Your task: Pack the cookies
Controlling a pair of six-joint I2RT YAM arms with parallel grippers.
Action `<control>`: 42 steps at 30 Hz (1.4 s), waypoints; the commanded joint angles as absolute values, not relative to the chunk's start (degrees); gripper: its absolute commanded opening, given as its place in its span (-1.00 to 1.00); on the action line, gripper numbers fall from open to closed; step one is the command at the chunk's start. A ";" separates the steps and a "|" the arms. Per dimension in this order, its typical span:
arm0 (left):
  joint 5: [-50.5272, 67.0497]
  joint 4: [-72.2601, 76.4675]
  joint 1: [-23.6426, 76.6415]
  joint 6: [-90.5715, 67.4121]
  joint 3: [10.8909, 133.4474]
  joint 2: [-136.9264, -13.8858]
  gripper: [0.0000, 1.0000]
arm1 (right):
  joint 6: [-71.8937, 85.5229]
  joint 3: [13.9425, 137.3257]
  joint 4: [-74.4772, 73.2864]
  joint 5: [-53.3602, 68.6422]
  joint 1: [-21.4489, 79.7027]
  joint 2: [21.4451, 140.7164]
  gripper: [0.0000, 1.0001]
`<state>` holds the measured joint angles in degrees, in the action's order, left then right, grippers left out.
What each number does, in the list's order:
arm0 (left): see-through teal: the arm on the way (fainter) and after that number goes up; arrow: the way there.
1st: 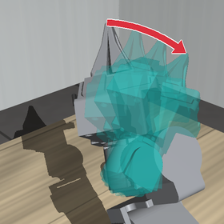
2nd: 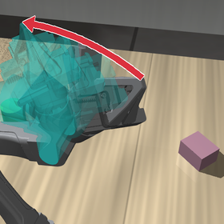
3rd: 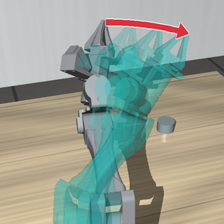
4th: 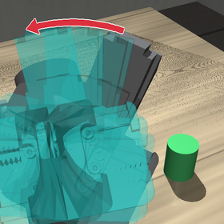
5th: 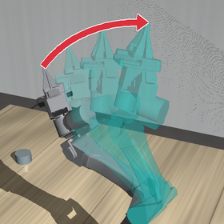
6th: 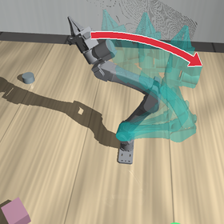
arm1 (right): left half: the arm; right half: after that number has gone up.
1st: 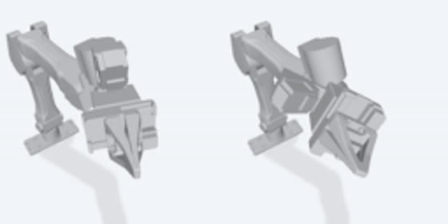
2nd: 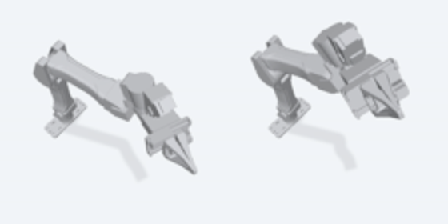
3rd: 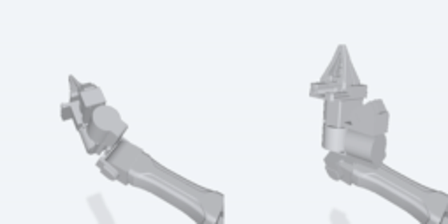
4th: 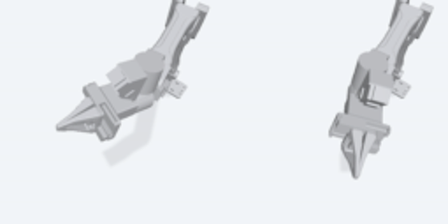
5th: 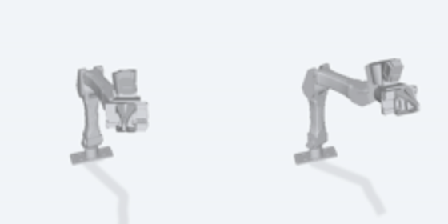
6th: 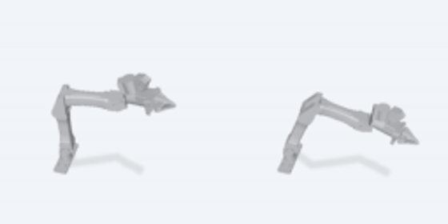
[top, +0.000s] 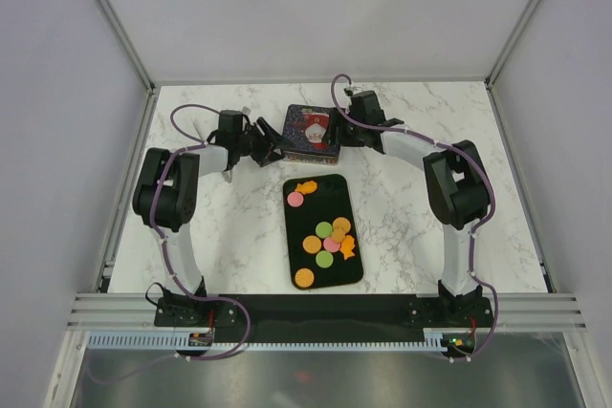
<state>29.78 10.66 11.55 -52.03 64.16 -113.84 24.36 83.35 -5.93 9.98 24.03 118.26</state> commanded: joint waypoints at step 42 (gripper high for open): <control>18.98 1.67 17.58 -48.25 59.50 -107.40 -0.95 | 20.39 84.10 -19.77 11.15 24.61 110.21 0.38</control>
<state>18.44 11.46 16.49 -53.84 59.64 -107.50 19.75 81.80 -16.71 5.96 26.15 112.42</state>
